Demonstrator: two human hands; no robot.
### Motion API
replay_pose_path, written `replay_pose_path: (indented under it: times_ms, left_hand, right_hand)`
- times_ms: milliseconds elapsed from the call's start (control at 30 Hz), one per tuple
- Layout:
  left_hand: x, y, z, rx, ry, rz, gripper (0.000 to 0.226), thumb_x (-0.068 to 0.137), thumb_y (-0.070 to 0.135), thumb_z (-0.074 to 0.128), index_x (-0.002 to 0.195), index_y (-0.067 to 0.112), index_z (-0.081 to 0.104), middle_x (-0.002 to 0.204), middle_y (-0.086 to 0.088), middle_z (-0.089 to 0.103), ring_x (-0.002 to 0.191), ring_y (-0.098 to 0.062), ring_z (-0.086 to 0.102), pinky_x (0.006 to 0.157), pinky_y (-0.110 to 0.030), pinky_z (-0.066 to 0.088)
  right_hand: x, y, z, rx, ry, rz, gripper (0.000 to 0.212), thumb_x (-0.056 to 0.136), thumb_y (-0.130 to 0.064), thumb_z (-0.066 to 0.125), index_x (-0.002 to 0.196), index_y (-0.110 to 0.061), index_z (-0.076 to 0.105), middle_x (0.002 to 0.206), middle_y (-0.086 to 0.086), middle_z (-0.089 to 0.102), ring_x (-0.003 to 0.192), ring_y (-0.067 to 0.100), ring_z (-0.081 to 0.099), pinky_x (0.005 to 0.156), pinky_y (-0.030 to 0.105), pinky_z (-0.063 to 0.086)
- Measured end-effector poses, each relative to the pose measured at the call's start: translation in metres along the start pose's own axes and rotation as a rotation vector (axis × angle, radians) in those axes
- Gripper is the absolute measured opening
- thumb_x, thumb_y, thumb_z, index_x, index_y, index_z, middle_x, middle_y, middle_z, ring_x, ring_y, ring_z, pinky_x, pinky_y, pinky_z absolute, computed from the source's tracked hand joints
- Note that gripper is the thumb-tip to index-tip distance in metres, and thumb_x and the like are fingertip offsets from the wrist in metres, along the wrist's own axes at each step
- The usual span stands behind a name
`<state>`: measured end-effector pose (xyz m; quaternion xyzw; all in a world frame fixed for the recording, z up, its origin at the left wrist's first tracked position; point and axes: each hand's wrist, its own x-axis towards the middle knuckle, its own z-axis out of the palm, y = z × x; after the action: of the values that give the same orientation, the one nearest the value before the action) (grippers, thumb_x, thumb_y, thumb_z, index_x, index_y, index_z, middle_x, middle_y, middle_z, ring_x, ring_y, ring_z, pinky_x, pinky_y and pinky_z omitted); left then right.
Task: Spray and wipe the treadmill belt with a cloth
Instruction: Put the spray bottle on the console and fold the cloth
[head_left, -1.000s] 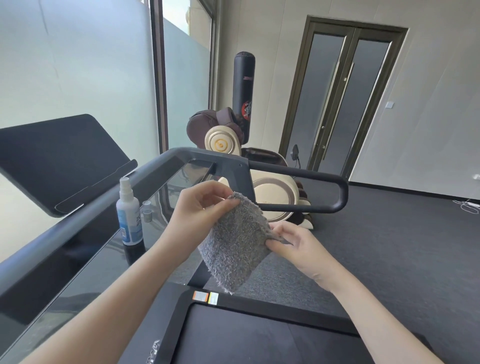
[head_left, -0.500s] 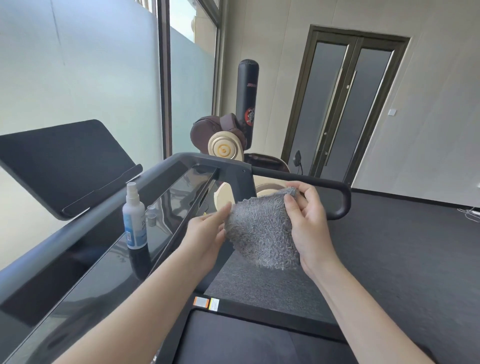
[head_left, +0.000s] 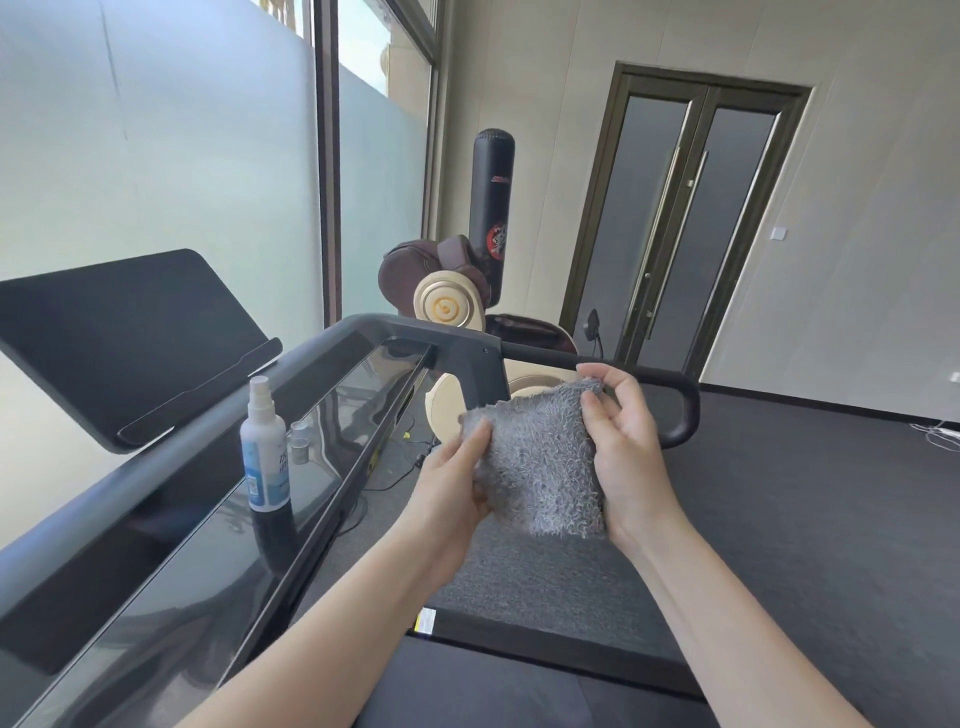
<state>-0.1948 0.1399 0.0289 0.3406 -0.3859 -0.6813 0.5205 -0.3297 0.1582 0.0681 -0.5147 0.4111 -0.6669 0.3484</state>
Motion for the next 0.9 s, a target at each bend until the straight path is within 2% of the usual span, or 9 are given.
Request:
replay_pose_path:
  times_ms: [67,200,333,433,533,633,767,833,900]
  left_hand:
    - [-0.001,0.0,0.003,0.187,0.176,0.228,0.023,0.097,0.033,0.051,0.104,0.014,0.062,0.082,0.003,0.07,0.079,-0.012,0.066,0.073,-0.035,0.053]
    - [-0.007,0.006,0.002,0.65,0.383,0.612,0.018,0.098,0.028,0.046,0.093,0.012,0.049,0.068,0.001,0.056,0.064,-0.007,0.052,0.062,-0.019,0.039]
    - [-0.004,0.01,-0.005,0.881,0.363,0.69,0.017,0.1,0.03,0.042,0.108,0.017,0.048,0.074,-0.009,0.062,0.075,-0.03,0.057,0.068,-0.04,0.043]
    - [-0.004,0.012,-0.002,0.849,0.355,0.715,0.015,0.099,0.026,0.045,0.104,0.013,0.051,0.075,-0.006,0.063,0.074,-0.025,0.057,0.067,-0.032,0.039]
    - [-0.005,0.015,0.0,0.78,0.36,0.695,0.012,0.098,0.025,0.048,0.096,0.014,0.053,0.071,0.005,0.059,0.069,-0.006,0.055,0.061,-0.014,0.037]
    - [-0.004,0.014,0.0,0.71,0.343,0.665,0.013,0.098,0.028,0.048,0.09,0.018,0.052,0.062,0.007,0.053,0.056,-0.004,0.048,0.053,-0.017,0.035]
    - [-0.004,0.011,-0.004,0.65,0.339,0.649,0.017,0.098,0.029,0.048,0.082,0.023,0.049,0.054,0.01,0.047,0.049,-0.004,0.041,0.047,-0.021,0.03]
    - [-0.004,0.008,-0.006,0.637,0.347,0.64,0.018,0.098,0.029,0.049,0.081,0.023,0.049,0.052,0.01,0.045,0.049,-0.005,0.04,0.048,-0.023,0.029]
    - [-0.005,0.007,-0.009,0.631,0.365,0.646,0.017,0.098,0.028,0.049,0.083,0.021,0.05,0.052,0.009,0.045,0.049,-0.005,0.04,0.048,-0.021,0.029]
  right_hand:
    - [0.0,0.006,-0.002,-0.246,0.022,-0.117,0.019,0.1,-0.01,0.041,0.106,-0.023,0.053,0.095,0.002,0.065,0.086,0.011,0.059,0.084,0.033,0.046]
    - [0.0,0.015,-0.004,-0.61,0.072,-0.303,0.016,0.099,-0.007,0.039,0.105,-0.016,0.05,0.058,-0.006,0.039,0.047,0.007,0.038,0.05,0.019,0.027]
    - [0.004,0.017,-0.008,-0.722,0.105,-0.357,0.014,0.097,-0.004,0.041,0.107,-0.011,0.049,0.06,-0.009,0.038,0.047,0.004,0.037,0.049,0.011,0.031]
    - [0.006,0.023,-0.009,-0.58,0.198,-0.184,0.012,0.097,-0.013,0.048,0.108,-0.015,0.047,0.071,0.004,0.056,0.054,0.004,0.045,0.055,0.015,0.036]
    - [0.002,0.026,-0.005,-0.162,0.245,0.259,0.023,0.094,-0.025,0.056,0.114,-0.014,0.053,0.093,0.006,0.067,0.08,0.012,0.062,0.079,0.035,0.052]
    - [-0.005,0.024,0.002,0.293,0.153,0.552,0.021,0.093,-0.02,0.058,0.108,-0.007,0.065,0.097,0.011,0.072,0.09,0.025,0.069,0.074,0.036,0.057]
    - [-0.009,0.029,0.009,0.387,0.153,0.498,0.018,0.093,0.001,0.052,0.105,-0.008,0.06,0.091,0.009,0.07,0.082,0.021,0.067,0.073,0.036,0.056]
    - [-0.009,0.035,0.01,0.243,0.181,0.367,0.021,0.095,0.001,0.049,0.105,-0.015,0.057,0.098,0.005,0.067,0.088,0.017,0.064,0.081,0.036,0.053]
    - [-0.011,0.041,0.013,-0.033,0.198,0.189,0.022,0.095,-0.001,0.048,0.101,-0.022,0.053,0.097,0.0,0.064,0.084,0.005,0.06,0.079,0.023,0.049]
